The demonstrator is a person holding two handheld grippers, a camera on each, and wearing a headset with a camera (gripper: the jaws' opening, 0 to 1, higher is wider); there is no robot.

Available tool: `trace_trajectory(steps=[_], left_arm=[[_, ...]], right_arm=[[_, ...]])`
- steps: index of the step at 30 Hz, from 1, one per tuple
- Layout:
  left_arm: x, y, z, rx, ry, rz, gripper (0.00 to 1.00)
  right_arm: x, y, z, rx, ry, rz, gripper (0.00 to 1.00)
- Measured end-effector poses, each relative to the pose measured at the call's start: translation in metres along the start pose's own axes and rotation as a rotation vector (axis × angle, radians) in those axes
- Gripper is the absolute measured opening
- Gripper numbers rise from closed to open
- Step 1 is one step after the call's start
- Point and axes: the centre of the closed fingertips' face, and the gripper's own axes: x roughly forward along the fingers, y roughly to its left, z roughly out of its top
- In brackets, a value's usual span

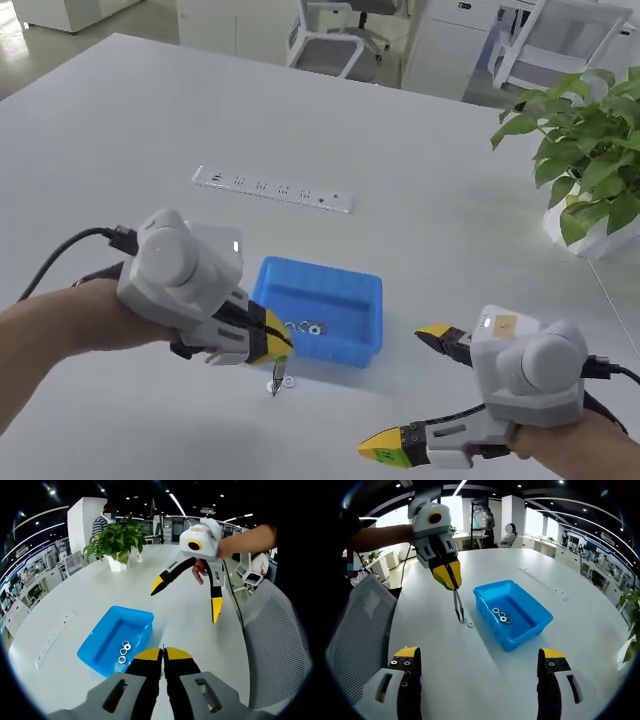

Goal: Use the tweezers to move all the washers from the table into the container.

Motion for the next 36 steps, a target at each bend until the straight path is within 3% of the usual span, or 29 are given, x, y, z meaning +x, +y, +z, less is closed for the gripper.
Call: trace_trajectory(steps=[9,20,36], left_arm=[[-0.002,0.000,-0.001,0.019,0.008,-0.009,0.05],[-0.002,-0.003,0.000,0.031,0.021,-0.042,0.05],[0.000,-0.005,0.000,0.051,0.032,-0.083,0.05]], right_arm=[[0.006,0.007,0.011,-0.062,-0.029,0.047,0.85],[0.028,0.021,0.029,-0.141,-0.049,0.179,0.49],[0.065,0.036,0.045,-0.281,-0.033,0.302,0.27]])
